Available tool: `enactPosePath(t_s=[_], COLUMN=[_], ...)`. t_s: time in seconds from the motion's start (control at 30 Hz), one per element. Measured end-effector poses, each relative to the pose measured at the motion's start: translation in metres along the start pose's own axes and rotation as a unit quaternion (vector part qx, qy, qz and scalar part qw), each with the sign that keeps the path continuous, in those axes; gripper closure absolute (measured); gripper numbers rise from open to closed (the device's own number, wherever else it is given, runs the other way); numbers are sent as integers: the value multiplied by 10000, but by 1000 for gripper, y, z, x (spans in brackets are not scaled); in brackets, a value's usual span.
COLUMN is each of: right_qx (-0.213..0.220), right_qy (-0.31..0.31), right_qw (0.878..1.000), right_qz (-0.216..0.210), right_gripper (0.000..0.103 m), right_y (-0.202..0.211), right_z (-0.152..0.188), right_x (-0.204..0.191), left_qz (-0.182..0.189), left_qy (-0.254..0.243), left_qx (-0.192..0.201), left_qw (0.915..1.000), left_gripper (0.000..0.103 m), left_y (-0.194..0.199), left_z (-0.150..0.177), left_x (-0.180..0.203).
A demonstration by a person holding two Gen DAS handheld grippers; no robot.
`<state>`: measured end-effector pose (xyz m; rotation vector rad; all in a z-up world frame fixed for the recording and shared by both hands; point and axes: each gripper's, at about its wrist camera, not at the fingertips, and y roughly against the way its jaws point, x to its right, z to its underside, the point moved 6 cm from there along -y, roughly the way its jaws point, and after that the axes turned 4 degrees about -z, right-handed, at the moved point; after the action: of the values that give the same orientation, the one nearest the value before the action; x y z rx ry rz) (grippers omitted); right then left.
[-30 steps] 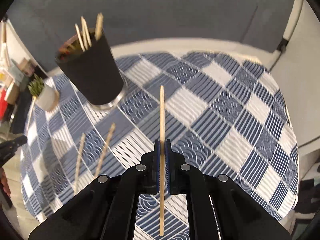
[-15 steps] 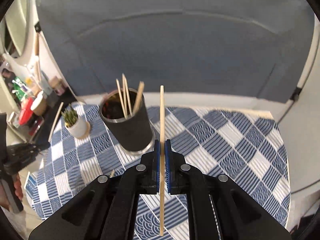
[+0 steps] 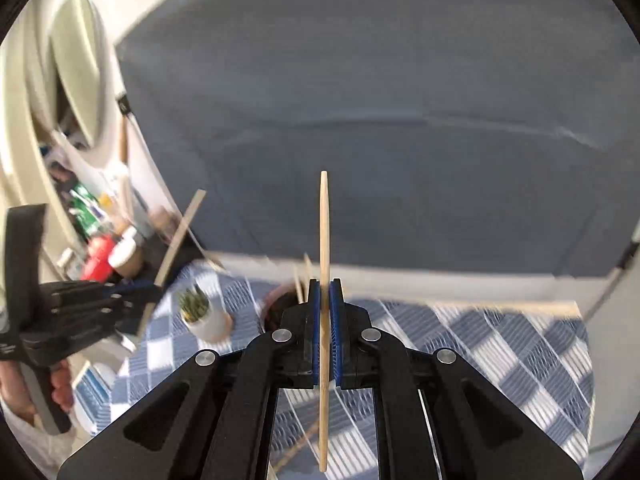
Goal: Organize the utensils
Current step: 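Lift the left tool's stick over the black cup while the right tool brings its stick there, then lower the sticks into the black cup and open both tools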
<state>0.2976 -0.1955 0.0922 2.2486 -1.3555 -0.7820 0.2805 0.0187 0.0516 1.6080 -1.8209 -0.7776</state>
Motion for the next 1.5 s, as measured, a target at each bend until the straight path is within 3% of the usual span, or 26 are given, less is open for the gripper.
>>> enactPosePath(t_s=[0.2,0.3,0.43,0.53,0.7,0.87,0.97,1.17,1.23,1.5], right_qx=[802,1311,1629,1673,1801,1787,1685,1415,1367,1324], right_qy=[-70,-1,121,154,208,47,-44,-314,-464,-285], right_qw=[9950,9875,9813,9792,9749,9746,9773,9797,9771,9798], right_qz=[-595,-879,-1019,-1133,-1297,-1353,-1283,-1387,-1564,-1472], right_gripper=[98,98,98,98,98,98,98,98,98,98], right_y=[8,11,2,-9,-35,-65,-88,-129,-136,-144], right_z=[-35,-46,-53,-54,-52,-42,-33,-10,-5,7], right_x=[-3,-8,-13,-15,-14,-1,8,21,22,16], left_qz=[449,737,1062,1257,1477,1728,1536,1514,1470,1243], left_qy=[38,136,307,388,706,643,469,210,117,71], left_qx=[579,1105,1609,1796,1683,1651,1809,2102,2109,2041], left_qw=[9973,9910,9808,9749,9720,9689,9703,9656,9663,9710], left_gripper=[98,98,98,98,98,98,98,98,98,98], left_y=[8,18,15,2,-36,-69,-80,-87,-92,-112], left_z=[-40,-54,-59,-56,-49,-41,-35,-23,-21,-6], left_x=[12,16,18,16,7,13,20,39,43,48])
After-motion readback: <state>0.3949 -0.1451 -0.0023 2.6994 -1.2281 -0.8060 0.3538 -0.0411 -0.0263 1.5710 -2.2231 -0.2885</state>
